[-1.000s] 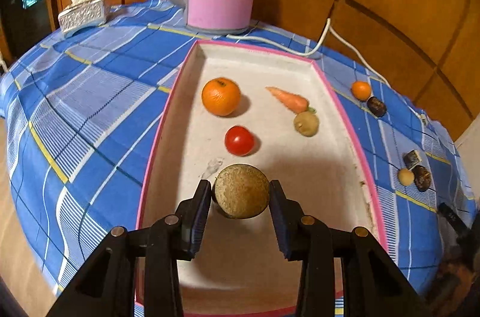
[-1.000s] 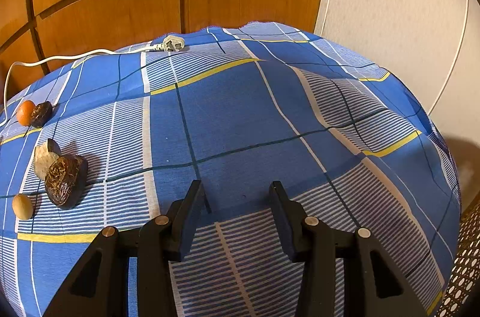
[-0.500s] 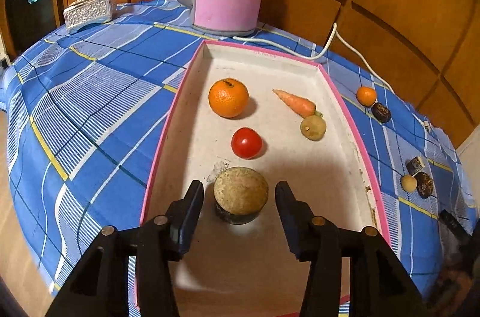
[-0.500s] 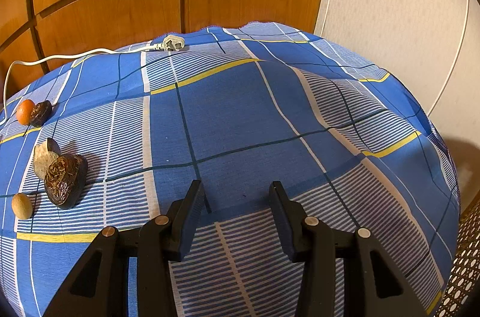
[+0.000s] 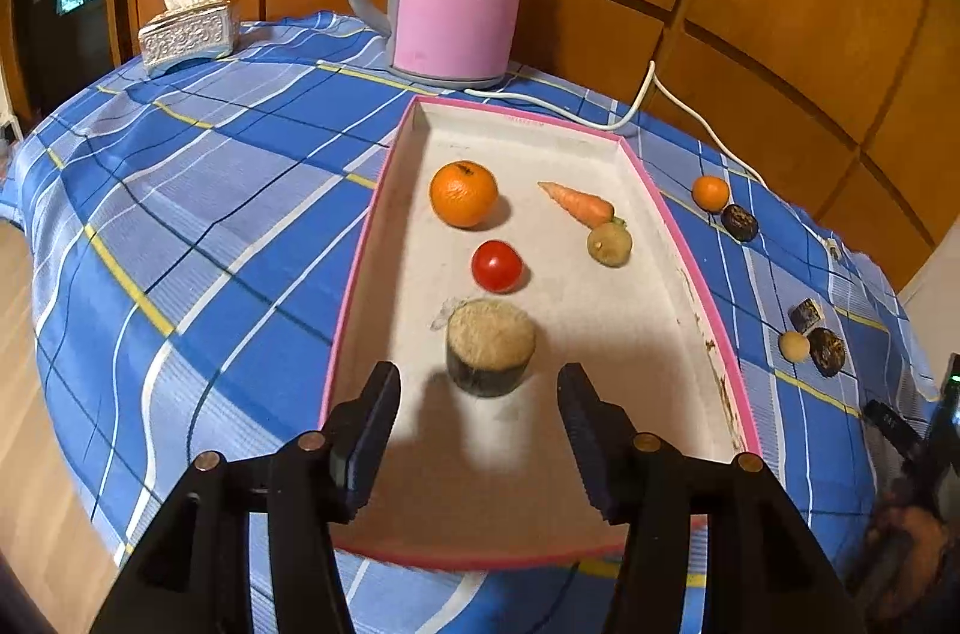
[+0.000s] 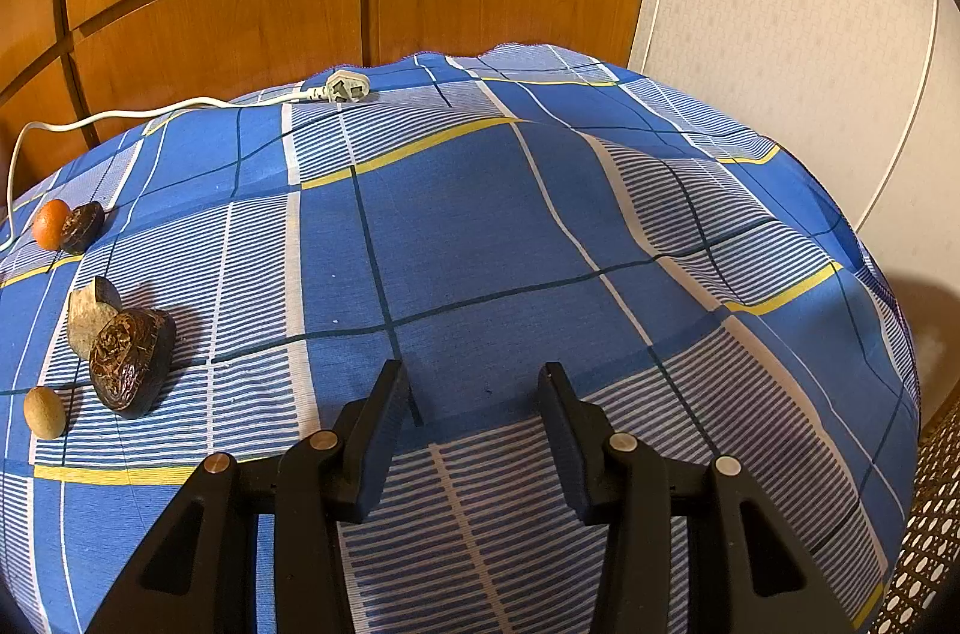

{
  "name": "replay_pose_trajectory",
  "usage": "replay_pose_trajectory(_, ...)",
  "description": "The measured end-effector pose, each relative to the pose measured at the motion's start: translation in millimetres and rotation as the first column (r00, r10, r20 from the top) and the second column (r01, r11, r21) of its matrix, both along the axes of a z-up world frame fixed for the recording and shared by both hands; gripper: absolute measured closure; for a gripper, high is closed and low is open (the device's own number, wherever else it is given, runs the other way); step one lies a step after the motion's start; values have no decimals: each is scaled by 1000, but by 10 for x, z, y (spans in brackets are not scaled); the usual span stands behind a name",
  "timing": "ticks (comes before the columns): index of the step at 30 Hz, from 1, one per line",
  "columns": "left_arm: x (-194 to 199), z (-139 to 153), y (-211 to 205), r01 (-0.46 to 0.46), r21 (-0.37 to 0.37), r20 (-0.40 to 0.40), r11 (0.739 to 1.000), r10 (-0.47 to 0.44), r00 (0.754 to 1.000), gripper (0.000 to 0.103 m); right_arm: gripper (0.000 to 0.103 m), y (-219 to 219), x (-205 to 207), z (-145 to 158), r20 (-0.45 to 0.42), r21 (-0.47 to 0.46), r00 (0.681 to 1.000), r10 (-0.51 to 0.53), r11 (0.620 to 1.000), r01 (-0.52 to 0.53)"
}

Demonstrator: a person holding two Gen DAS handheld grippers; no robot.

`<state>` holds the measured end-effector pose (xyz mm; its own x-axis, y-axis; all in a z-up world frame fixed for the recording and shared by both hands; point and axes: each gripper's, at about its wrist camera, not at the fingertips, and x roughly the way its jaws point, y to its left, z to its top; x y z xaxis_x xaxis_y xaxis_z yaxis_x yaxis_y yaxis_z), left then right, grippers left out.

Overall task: Organize fruits
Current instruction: 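Reach the right tool to the dark brown round fruit and grasp it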

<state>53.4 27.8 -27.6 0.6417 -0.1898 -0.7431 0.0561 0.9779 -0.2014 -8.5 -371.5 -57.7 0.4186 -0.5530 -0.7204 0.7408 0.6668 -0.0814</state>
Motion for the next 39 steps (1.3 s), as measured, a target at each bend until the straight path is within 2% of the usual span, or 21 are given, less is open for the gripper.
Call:
replay_pose_trajectory(17,-122,12,137,-13,-40,10,999,14,1000,45,57,21,66,39,-44,3,999,29,1000,-29)
replay_pose_trajectory(22,-153,10,168,-23,-45,10,999,23,1000,44,57,138,172,104,3,108,988,155,982,-155)
replay_pose_trajectory(30,-210,35,190,-26,-64,25,998,28,999,42,57,441,348,194,59,143,946,318,935,-324)
replay_pose_trajectory(32,-207,39,187,-26,-64,28,998,28,999,41,45,505,390,245,82,143,933,351,922,-359)
replay_pose_trajectory(33,-210,40,185,-26,-63,28,998,28,999,41,44,524,399,266,91,143,927,363,917,-373)
replay_pose_trajectory(39,-246,51,195,-29,-69,33,997,31,999,41,43,617,556,339,69,122,904,422,896,-427)
